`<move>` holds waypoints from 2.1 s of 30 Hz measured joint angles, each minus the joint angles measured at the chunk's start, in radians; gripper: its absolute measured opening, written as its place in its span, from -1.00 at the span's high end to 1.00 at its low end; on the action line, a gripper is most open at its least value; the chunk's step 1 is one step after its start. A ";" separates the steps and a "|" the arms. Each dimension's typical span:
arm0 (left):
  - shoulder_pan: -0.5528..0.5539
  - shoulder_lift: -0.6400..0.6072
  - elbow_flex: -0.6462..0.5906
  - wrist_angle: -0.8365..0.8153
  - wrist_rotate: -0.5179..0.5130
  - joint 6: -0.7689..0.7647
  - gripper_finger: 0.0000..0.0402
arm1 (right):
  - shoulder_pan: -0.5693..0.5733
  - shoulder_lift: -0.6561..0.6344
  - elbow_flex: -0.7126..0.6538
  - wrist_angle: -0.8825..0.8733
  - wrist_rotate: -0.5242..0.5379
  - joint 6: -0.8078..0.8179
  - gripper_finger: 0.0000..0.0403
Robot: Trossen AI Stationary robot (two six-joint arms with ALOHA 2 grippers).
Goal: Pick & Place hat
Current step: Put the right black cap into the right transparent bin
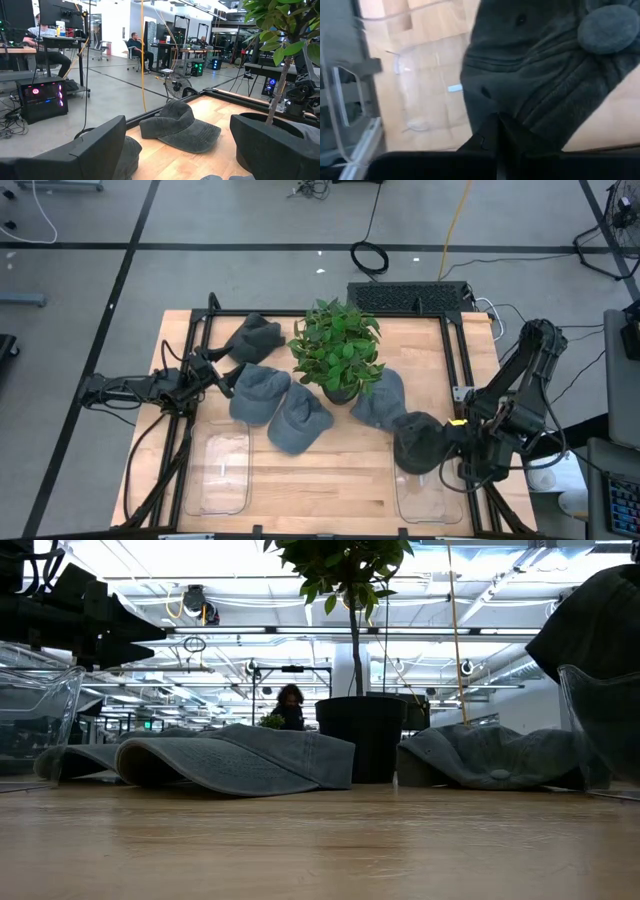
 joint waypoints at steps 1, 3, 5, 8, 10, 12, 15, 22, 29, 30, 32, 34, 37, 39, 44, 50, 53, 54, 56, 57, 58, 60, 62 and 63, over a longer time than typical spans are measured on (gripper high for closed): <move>0.000 0.000 0.000 0.000 0.000 0.000 -0.82 | 0.000 0.000 0.000 -0.017 0.005 -0.013 1.00; 0.000 0.000 0.000 0.000 0.000 0.000 -0.82 | 0.000 0.000 0.000 -0.044 0.026 -0.032 1.00; 0.000 0.000 0.000 0.000 0.000 0.000 -0.82 | -0.004 0.000 0.000 -0.068 0.048 -0.055 1.00; 0.000 0.000 0.000 0.000 0.000 0.000 -0.82 | -0.005 0.000 0.000 -0.087 0.100 -0.088 1.00; 0.000 0.000 0.000 0.000 0.000 0.000 -0.82 | -0.005 0.000 0.000 -0.103 0.126 -0.108 1.00; 0.000 0.000 0.000 0.000 0.000 0.000 -0.82 | -0.011 0.000 0.000 -0.121 0.134 -0.125 1.00; 0.000 0.000 0.000 0.000 0.000 0.000 -0.82 | -0.017 -0.002 0.000 -0.132 0.157 -0.144 1.00; 0.000 0.000 0.000 0.000 0.000 0.000 -0.82 | -0.040 -0.008 0.000 -0.189 0.208 -0.192 1.00; 0.000 0.000 0.000 0.000 0.000 0.000 -0.82 | -0.051 -0.008 -0.018 -0.171 0.222 -0.232 1.00; 0.000 0.000 0.000 0.000 0.000 0.000 -0.82 | -0.051 -0.008 -0.027 -0.146 0.201 -0.234 1.00; 0.000 0.000 0.000 0.000 0.000 0.000 -0.82 | -0.051 -0.008 -0.050 -0.076 0.149 -0.236 1.00; 0.000 0.000 0.000 0.000 0.000 0.000 -0.82 | -0.051 -0.007 -0.072 -0.015 0.118 -0.238 1.00; 0.000 0.000 0.000 0.000 0.000 0.000 -0.82 | -0.051 -0.007 -0.084 0.011 0.098 -0.237 1.00; 0.000 0.000 0.000 0.000 0.000 0.000 -0.82 | -0.056 -0.007 -0.076 -0.002 0.098 -0.238 1.00; 0.000 0.000 0.000 0.000 0.000 0.000 -0.82 | -0.071 -0.007 0.028 -0.064 0.097 -0.243 1.00; 0.000 0.000 0.000 0.000 0.000 0.000 -0.82 | -0.071 -0.008 0.246 -0.131 0.156 -0.311 1.00; 0.000 0.000 0.000 0.000 0.000 0.000 -0.82 | -0.086 -0.008 0.361 -0.191 0.216 -0.327 1.00; 0.000 0.000 0.000 0.000 0.000 0.000 -0.82 | -0.092 -0.008 0.396 -0.208 0.239 -0.336 1.00; 0.000 0.000 0.000 0.000 0.000 0.000 -0.82 | -0.108 -0.011 0.459 -0.239 0.279 -0.366 1.00; 0.000 0.000 0.000 0.000 0.000 0.000 -0.82 | -0.120 -0.012 0.490 -0.250 0.289 -0.378 1.00; 0.000 0.000 0.000 0.000 0.000 0.000 -0.82 | -0.133 -0.014 0.518 -0.261 0.290 -0.393 1.00; 0.000 0.000 0.000 0.000 0.000 0.000 -0.82 | -0.163 -0.014 0.569 -0.275 0.289 -0.435 0.96; 0.000 0.000 0.000 0.000 0.000 0.000 -0.82 | -0.192 -0.014 0.608 -0.284 0.289 -0.470 0.88; 0.000 0.000 0.000 0.000 0.000 0.000 -0.82 | -0.208 -0.014 0.625 -0.287 0.289 -0.483 0.83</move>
